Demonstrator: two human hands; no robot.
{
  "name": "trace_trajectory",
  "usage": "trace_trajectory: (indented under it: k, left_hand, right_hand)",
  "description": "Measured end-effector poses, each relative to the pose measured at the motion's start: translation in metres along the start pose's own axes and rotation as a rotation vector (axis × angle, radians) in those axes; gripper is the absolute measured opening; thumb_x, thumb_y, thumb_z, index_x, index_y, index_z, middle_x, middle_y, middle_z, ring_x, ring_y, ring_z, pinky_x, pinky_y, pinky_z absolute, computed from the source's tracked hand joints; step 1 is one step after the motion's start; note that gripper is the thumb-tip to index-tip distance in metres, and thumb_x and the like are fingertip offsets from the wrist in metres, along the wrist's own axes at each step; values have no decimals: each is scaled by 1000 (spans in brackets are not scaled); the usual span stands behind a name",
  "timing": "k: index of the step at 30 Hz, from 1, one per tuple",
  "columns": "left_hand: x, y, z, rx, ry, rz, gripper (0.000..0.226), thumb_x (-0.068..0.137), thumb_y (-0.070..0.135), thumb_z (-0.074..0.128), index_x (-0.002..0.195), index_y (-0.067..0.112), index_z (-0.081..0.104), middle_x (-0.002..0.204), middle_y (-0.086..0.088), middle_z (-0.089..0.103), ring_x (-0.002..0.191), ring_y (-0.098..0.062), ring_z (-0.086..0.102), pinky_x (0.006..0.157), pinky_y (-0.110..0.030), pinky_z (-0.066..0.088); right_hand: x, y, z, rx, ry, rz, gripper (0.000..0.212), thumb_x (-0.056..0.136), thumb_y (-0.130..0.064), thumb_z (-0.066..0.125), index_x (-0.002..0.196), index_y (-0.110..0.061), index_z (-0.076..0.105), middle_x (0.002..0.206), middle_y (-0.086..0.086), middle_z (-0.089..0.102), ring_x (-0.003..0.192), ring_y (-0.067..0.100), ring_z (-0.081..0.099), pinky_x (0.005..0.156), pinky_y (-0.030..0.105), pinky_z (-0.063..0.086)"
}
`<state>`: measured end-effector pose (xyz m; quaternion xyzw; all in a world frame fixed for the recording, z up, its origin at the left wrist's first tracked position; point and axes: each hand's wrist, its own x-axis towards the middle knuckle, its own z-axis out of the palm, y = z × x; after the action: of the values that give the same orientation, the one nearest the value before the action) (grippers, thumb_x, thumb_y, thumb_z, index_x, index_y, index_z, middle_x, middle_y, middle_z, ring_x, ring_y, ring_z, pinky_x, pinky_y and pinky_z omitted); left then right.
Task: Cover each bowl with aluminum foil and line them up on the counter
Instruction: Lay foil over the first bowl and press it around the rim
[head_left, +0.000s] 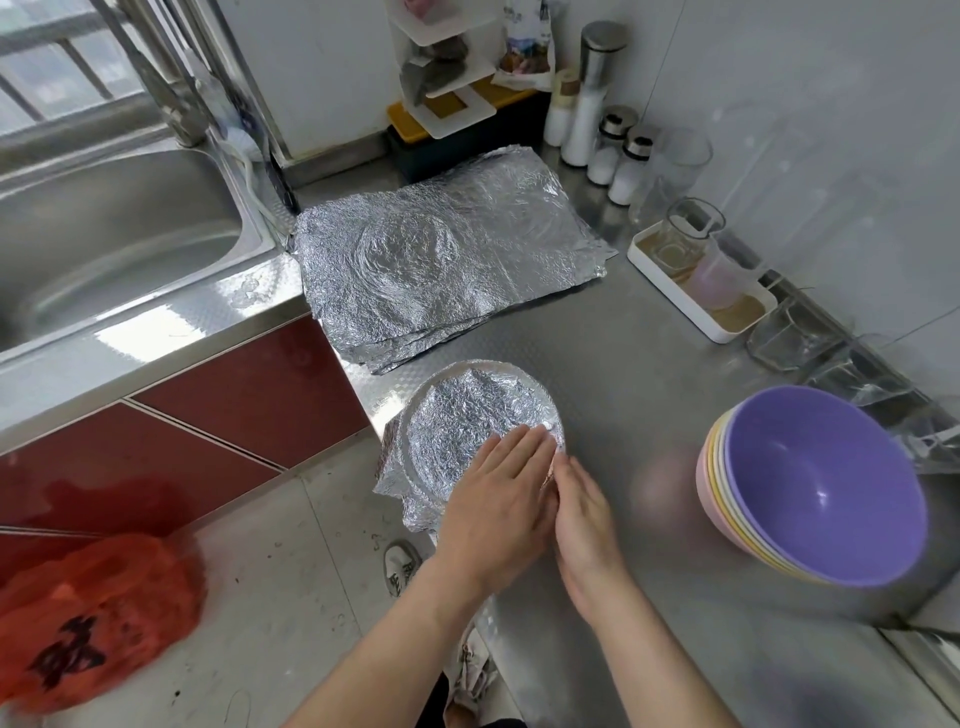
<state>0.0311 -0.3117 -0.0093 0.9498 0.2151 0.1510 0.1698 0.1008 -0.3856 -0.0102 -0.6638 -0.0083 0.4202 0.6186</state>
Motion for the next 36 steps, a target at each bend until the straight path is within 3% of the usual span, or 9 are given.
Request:
trace_trajectory:
  k: [3, 8, 11, 15, 22, 28, 32, 34, 36]
  left_hand:
    - [3, -8, -12, -42, 63, -93, 46, 94, 33, 42, 128, 10, 62, 136, -8, 58, 130, -25, 51, 108, -47, 40]
    - [5, -44, -30, 58, 124, -303, 47, 94, 33, 43, 132, 8, 57, 144, -19, 47, 136, -37, 39, 110, -52, 35]
    - [4, -58, -27, 56, 106, -421, 55, 93, 37, 35, 138, 9, 50, 152, -21, 34, 143, -38, 27, 116, -48, 24]
    - [3, -60, -17, 8, 90, -421, 55, 94, 35, 32, 138, 4, 47, 153, -24, 30, 143, -38, 24, 119, -46, 21]
    - [4, -61, -12, 9, 80, -423, 56, 96, 33, 31, 138, 0, 45, 153, -25, 30, 145, -37, 21, 121, -43, 16]
    - [2, -58, -16, 4, 108, -405, 53, 97, 31, 32, 139, 0, 45, 153, -23, 31, 144, -35, 24, 120, -40, 15]
    - [3, -57, -14, -25, 128, -432, 54, 96, 31, 31, 140, 3, 46, 154, -19, 30, 145, -32, 23, 120, -39, 16]
    - [4, -56, -12, -46, 132, -454, 56, 96, 34, 28, 141, 5, 45, 156, -16, 29, 146, -30, 21, 120, -37, 14]
    - [5, -53, -12, -71, 141, -469, 57, 96, 36, 25, 141, 6, 45, 157, -14, 27, 146, -28, 19, 120, -35, 12]
  right_hand:
    - [5, -14, 1, -54, 123, -36, 50, 103, -27, 41, 149, -10, 32, 148, -4, 37, 127, 0, 36, 102, 17, 28]
    - [25, -23, 18, -208, 193, -149, 49, 104, -29, 33, 151, -16, 26, 156, -1, 30, 141, 11, 29, 112, 22, 22]
    - [32, -20, 29, -286, 211, -207, 47, 105, -25, 30, 151, -14, 27, 155, 2, 32, 141, 13, 31, 102, 11, 21]
    - [32, -13, 38, -306, 315, -267, 44, 105, -18, 31, 147, -5, 35, 147, 11, 43, 135, 20, 41, 91, 4, 23]
    - [37, -9, 43, -311, 405, -285, 39, 104, -12, 33, 138, 1, 46, 138, 17, 52, 129, 25, 48, 92, 9, 27]
    - [40, -18, 24, -267, 257, -256, 42, 102, -19, 41, 143, -10, 42, 142, 5, 47, 124, 12, 45, 99, 17, 30]
    - [59, -40, 4, -137, 22, -145, 47, 100, -29, 47, 144, -13, 40, 143, -7, 43, 126, 2, 41, 104, 15, 29]
    - [67, -41, 3, -144, -77, -85, 55, 92, -42, 56, 138, -12, 50, 141, -2, 51, 128, 9, 47, 114, 31, 30]
    - [69, -35, 5, -95, -98, -34, 63, 85, -48, 60, 136, -12, 53, 137, 1, 56, 127, 12, 51, 115, 40, 32]
